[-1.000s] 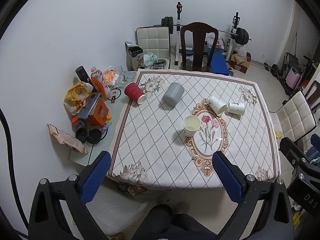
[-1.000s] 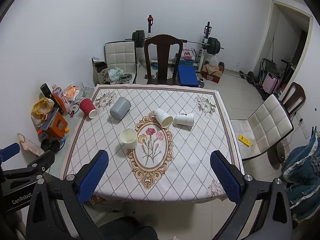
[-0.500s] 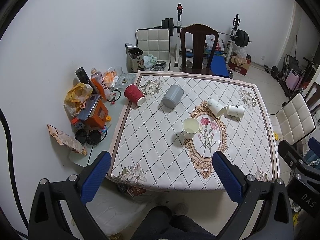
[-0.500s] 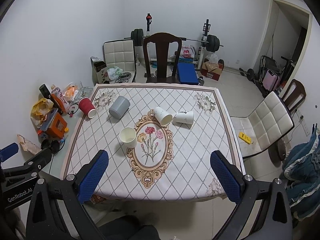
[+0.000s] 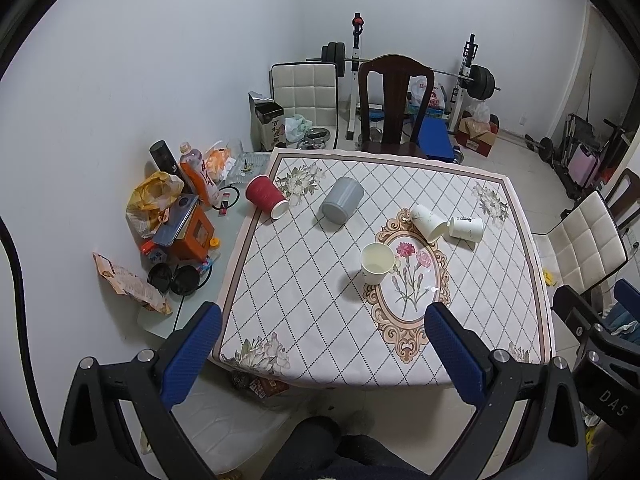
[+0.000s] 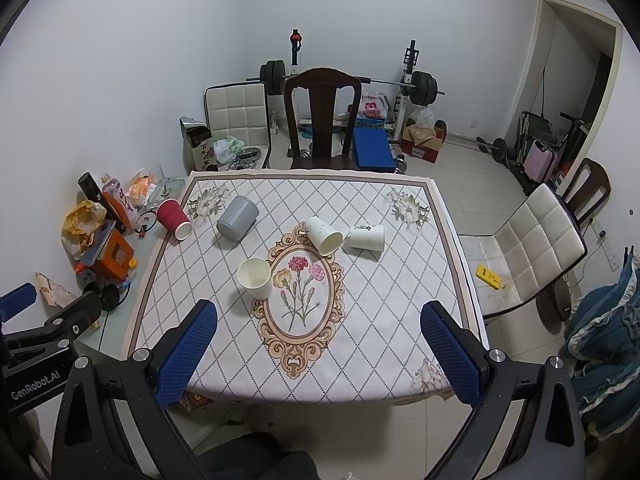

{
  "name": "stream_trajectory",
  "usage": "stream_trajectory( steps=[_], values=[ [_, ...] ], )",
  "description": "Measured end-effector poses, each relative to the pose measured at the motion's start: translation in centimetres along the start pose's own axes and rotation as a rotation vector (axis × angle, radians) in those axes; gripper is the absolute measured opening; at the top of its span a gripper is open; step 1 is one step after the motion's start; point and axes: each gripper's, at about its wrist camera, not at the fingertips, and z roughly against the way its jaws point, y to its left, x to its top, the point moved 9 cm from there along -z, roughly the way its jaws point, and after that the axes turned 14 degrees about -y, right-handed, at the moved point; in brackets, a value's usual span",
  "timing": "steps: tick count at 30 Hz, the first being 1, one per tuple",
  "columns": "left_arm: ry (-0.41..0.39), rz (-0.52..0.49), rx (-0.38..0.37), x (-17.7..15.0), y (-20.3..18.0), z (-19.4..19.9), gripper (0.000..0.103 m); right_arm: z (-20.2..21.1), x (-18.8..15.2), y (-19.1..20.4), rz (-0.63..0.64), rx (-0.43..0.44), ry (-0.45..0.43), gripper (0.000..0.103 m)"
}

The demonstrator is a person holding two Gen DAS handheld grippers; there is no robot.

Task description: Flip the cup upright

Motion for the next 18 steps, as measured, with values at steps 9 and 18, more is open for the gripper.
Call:
stream_trajectory(
  steps=[9, 18],
  values=[
    [-0.005, -0.002, 0.000, 0.22, 0.12, 0.16, 0.103, 0.02, 0.27, -0.06, -0.005, -0.001, -0.001, 0.103],
    [-0.008, -0.003, 0.001, 0.42, 0.10, 0.25, 0.103, 0.04, 0.45, -0.07, -0.007, -0.001, -0.001, 0.103]
  ],
)
